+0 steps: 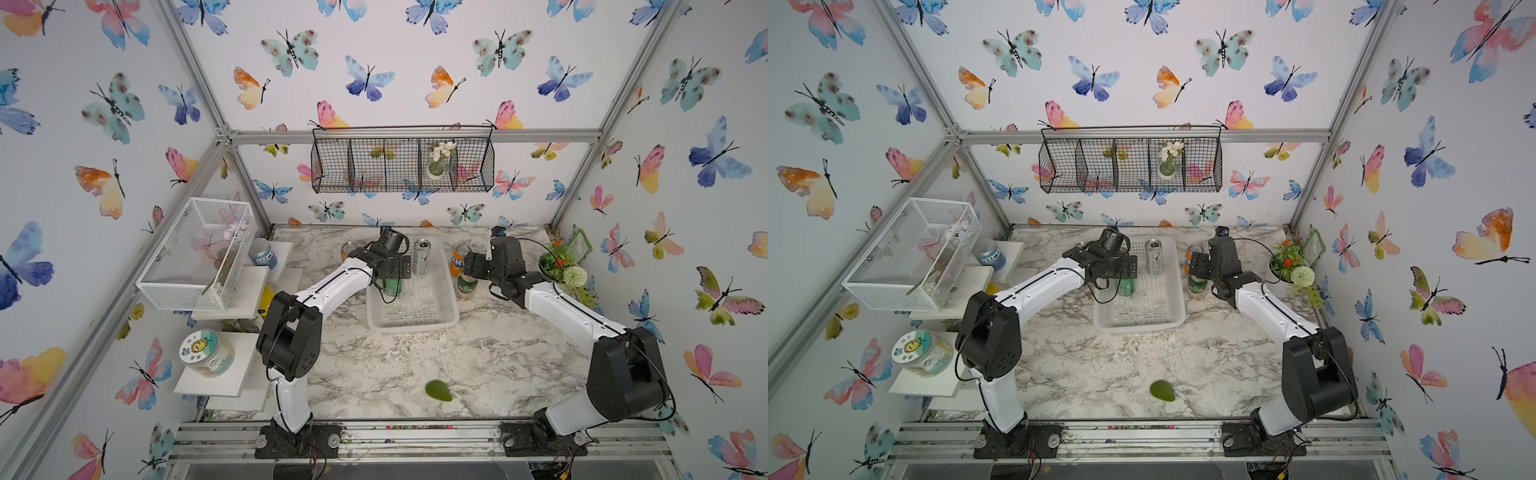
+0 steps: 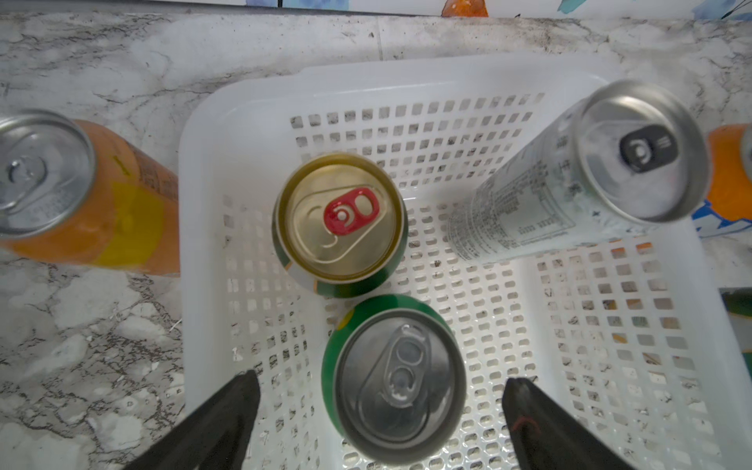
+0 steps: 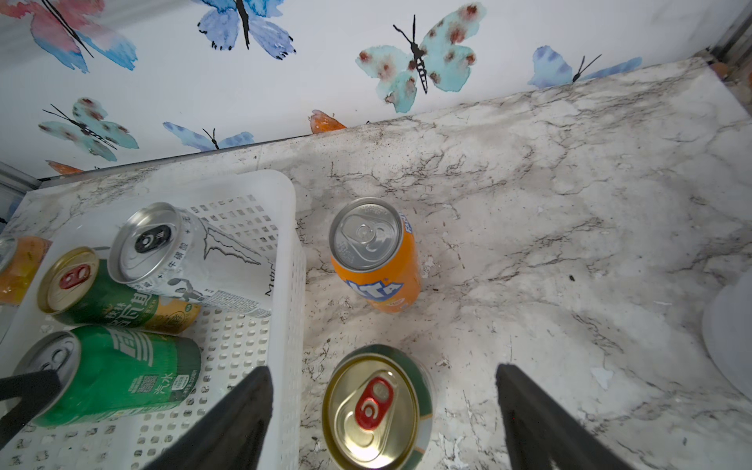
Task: Take out the drinks from the basket
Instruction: Pick up the drink from the basket.
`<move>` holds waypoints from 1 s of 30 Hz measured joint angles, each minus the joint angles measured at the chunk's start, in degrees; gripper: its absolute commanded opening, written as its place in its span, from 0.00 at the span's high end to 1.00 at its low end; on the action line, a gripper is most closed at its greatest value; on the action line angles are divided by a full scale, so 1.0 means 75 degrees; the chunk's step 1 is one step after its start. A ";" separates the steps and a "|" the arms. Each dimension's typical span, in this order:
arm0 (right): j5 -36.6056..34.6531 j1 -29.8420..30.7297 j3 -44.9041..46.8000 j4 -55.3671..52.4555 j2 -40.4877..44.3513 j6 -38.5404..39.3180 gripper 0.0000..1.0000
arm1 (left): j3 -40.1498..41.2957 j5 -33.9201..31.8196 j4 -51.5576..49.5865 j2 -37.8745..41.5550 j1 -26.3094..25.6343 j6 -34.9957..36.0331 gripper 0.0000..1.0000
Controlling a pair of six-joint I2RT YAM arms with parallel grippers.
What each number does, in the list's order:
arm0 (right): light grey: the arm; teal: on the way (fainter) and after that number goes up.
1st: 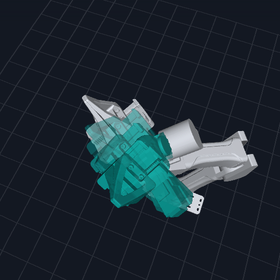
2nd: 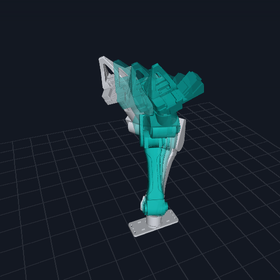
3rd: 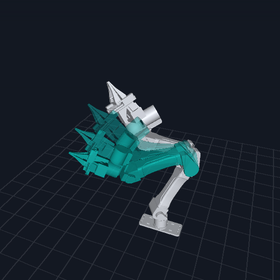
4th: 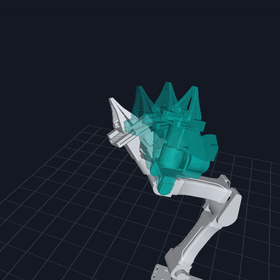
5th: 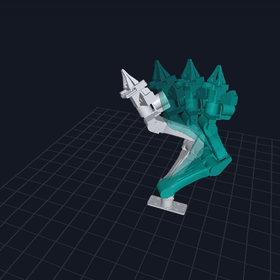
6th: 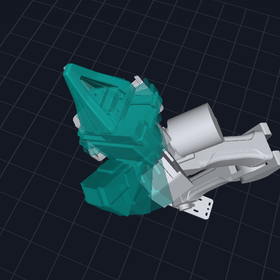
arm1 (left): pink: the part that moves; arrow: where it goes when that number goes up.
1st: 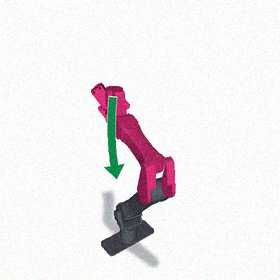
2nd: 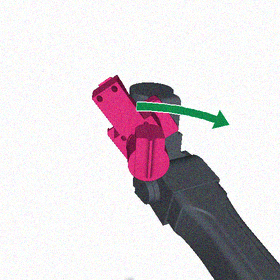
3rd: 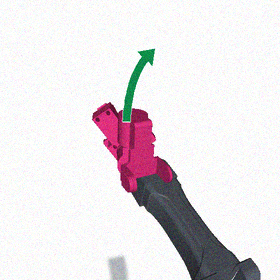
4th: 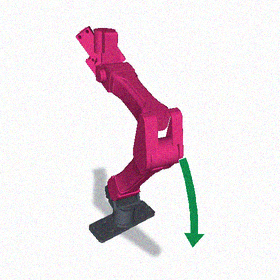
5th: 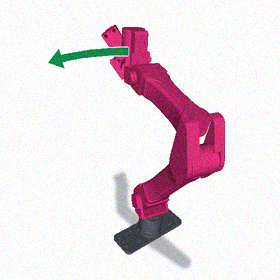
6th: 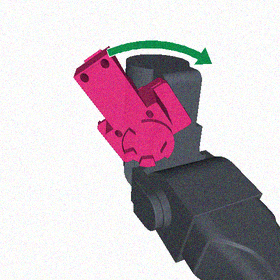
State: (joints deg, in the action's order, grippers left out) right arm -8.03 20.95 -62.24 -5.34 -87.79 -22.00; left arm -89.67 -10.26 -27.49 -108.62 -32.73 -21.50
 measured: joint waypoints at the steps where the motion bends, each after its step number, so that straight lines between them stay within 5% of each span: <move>1: 0.0000 0.0000 0.0000 0.0009 0.0000 0.0000 0.11 | -0.0070 -0.0003 -0.0003 -0.0073 -0.0003 0.0012 0.03; 30: -0.0114 0.0000 0.0000 0.0020 0.0000 -0.0003 0.11 | -0.0463 -0.0044 -0.0216 -0.1198 -0.0003 0.0163 0.34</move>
State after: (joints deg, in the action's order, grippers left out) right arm -8.88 20.95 -62.24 -5.19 -87.79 -22.02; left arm -93.14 -10.59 -29.10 -117.60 -32.75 -20.27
